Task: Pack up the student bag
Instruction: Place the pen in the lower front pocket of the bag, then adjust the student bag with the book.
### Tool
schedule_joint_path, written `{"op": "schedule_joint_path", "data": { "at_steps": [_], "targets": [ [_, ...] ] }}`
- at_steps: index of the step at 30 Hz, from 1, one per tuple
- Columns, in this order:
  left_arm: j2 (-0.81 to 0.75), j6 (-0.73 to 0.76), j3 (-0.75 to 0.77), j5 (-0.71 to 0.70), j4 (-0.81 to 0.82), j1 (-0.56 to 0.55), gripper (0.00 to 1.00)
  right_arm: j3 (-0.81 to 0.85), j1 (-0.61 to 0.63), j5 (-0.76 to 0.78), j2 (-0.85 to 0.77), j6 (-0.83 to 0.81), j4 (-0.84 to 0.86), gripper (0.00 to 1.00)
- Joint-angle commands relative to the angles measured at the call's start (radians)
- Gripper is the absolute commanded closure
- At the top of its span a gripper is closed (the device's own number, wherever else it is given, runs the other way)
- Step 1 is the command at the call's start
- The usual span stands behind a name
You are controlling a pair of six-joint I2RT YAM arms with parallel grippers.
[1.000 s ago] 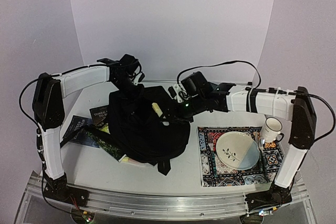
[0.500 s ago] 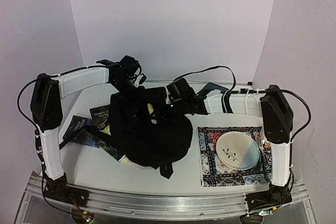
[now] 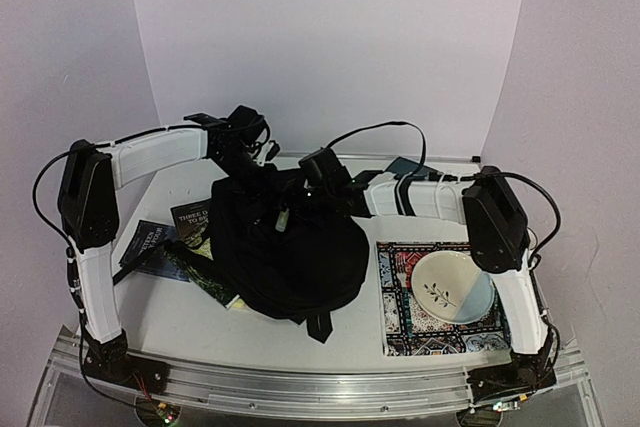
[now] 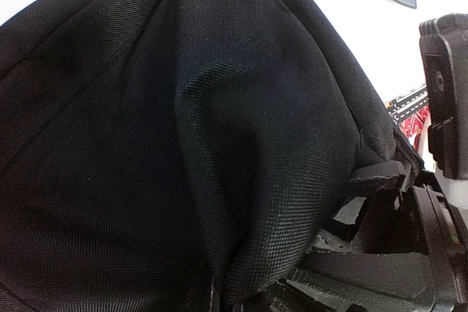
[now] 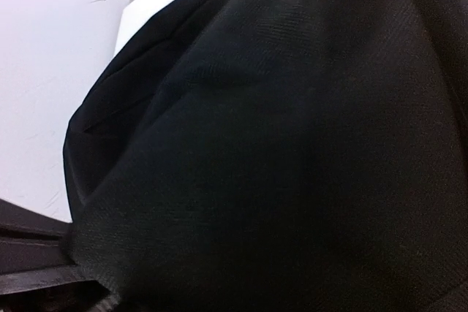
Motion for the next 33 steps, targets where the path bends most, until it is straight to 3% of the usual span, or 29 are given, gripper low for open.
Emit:
{"op": "schedule_joint_path", "data": {
  "at_steps": [1,11,19,25,33],
  "targets": [
    [-0.033,0.01,0.053,-0.009,0.019,-0.006,1.0,0.057,-0.003,-0.038,-0.005,-0.062,0.044,0.44],
    [0.034,0.031,0.113,-0.058,0.019,0.054,1.0,-0.131,-0.002,-0.193,-0.189,-0.267,0.0,0.35],
    [0.081,0.047,0.166,-0.085,0.017,0.12,1.0,-0.253,0.05,-0.173,-0.341,-0.528,-0.181,0.31],
    [0.094,0.057,0.174,-0.106,0.018,0.134,1.0,-0.266,0.155,-0.126,-0.355,-0.693,-0.325,0.31],
    [0.098,0.056,0.135,-0.103,0.02,0.135,1.0,-0.246,0.307,-0.092,-0.302,-0.823,-0.371,0.32]
  ]
}}
